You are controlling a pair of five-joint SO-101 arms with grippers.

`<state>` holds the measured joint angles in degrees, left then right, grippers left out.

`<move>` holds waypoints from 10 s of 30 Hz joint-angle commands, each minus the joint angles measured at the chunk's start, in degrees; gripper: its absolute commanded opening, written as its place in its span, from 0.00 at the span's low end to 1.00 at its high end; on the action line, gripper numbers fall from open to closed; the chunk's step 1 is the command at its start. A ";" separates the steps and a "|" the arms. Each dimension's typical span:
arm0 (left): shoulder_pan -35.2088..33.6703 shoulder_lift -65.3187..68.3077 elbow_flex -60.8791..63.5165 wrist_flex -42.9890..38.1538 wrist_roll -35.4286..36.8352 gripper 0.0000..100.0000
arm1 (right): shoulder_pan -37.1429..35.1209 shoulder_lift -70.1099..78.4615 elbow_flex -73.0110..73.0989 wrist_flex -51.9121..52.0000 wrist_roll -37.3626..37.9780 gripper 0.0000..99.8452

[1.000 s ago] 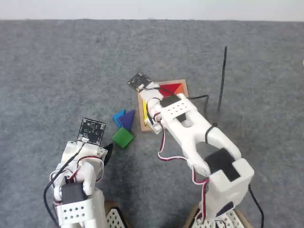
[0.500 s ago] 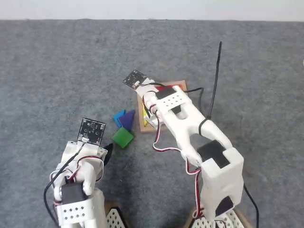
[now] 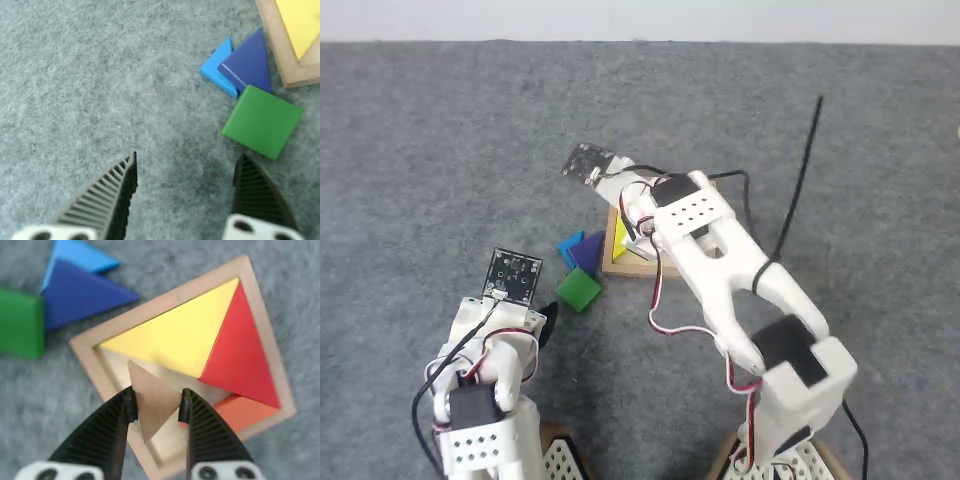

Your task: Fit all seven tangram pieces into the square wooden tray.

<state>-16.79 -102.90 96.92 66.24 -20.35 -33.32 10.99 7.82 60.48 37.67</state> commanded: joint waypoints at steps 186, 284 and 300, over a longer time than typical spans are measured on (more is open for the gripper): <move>16.00 99.25 -52.26 -11.43 -4.84 0.12 | 42.07 -68.18 66.73 -11.30 -16.62 0.01; 34.29 130.73 -101.49 -0.62 15.30 0.17 | 39.96 -68.35 66.90 -11.30 -16.70 0.01; 34.29 122.99 -100.79 1.14 15.12 0.17 | 39.96 -68.44 66.90 -11.30 -16.70 0.01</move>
<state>17.05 25.89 -3.47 69.32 -5.58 7.21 -55.82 74.90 50.46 20.97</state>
